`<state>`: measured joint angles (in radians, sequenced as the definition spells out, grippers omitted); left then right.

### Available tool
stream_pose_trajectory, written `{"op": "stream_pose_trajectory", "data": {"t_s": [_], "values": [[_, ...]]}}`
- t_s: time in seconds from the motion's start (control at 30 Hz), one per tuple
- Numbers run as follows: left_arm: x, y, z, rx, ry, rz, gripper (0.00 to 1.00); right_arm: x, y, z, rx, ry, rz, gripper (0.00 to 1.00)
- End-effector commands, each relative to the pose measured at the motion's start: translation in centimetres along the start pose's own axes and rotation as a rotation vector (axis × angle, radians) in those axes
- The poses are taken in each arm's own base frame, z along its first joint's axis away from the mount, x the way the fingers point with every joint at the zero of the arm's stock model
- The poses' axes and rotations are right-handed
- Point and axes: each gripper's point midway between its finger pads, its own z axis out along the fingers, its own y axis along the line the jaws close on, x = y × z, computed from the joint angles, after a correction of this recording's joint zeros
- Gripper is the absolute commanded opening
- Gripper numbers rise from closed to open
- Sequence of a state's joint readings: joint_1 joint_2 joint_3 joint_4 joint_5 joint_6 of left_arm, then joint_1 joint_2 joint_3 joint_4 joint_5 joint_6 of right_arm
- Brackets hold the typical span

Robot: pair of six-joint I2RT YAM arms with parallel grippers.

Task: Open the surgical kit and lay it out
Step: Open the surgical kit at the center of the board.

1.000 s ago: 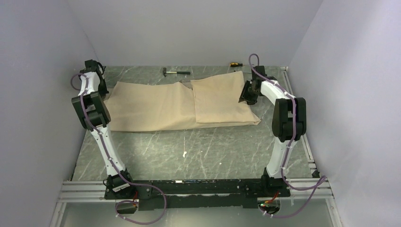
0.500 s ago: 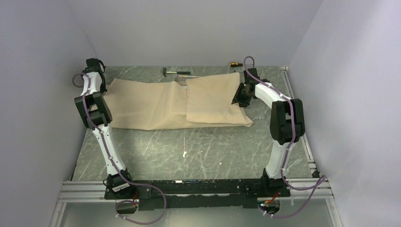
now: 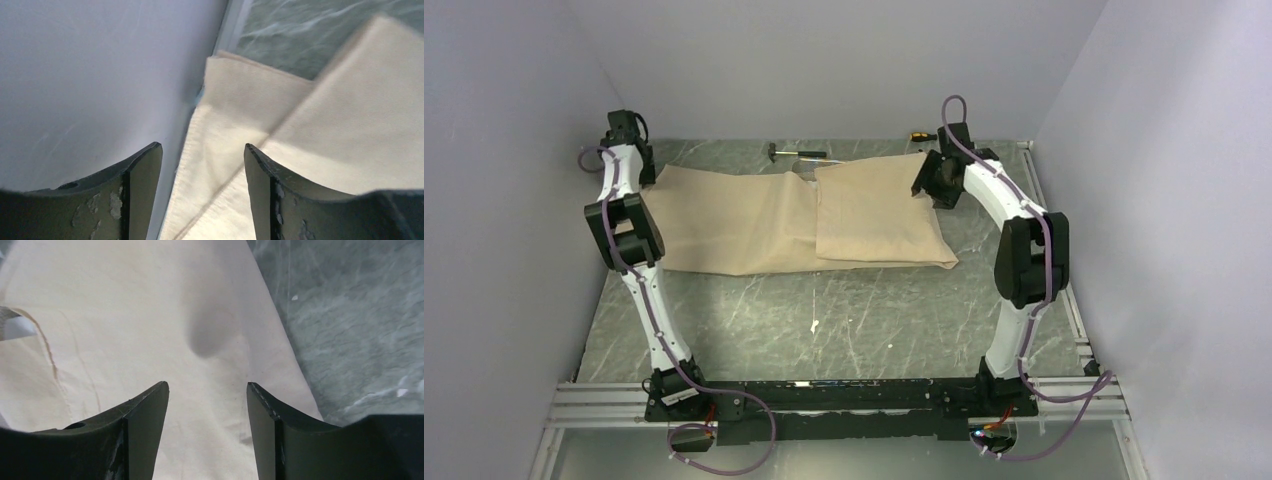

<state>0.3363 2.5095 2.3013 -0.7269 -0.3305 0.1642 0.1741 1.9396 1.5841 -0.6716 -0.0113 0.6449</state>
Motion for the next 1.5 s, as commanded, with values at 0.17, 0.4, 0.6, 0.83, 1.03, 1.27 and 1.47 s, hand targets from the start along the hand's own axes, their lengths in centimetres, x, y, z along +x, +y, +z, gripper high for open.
{"op": "stream_pose_trajectory", "data": {"t_s": [0.17, 0.4, 0.6, 0.83, 1.03, 1.27, 1.47], "values": [[-8.4, -6.1, -13.4, 0.105, -0.267, -0.036, 0.74, -3.3, 5.0, -7.3, -0.055, -0.237, -0.232, 0.64], [-3.5, -11.9, -15.2, 0.355, -0.109, -0.234, 0.77, 3.5, 12.0, -8.4, -0.107, -0.236, -0.51, 0.67], [2.4, -14.7, -14.3, 0.436, 0.048, -0.302, 0.71, 10.2, 15.8, -7.6, -0.089, -0.189, -0.719, 0.68], [7.6, -13.5, -12.1, 0.293, 0.169, -0.293, 0.67, 16.1, 18.6, -7.4, -0.115, -0.175, -0.982, 0.69], [11.2, -10.9, -10.4, 0.121, 0.239, -0.322, 0.62, 19.7, 19.0, -5.8, -0.083, -0.138, -1.111, 0.7], [13.2, -9.9, -9.5, 0.107, 0.293, -0.387, 0.6, 17.3, 17.8, -4.0, 0.127, -0.282, -1.161, 0.75], [13.2, -9.7, -8.9, 0.119, 0.307, -0.407, 0.59, 17.4, 17.2, -3.0, 0.164, -0.289, -1.209, 0.75]]}}
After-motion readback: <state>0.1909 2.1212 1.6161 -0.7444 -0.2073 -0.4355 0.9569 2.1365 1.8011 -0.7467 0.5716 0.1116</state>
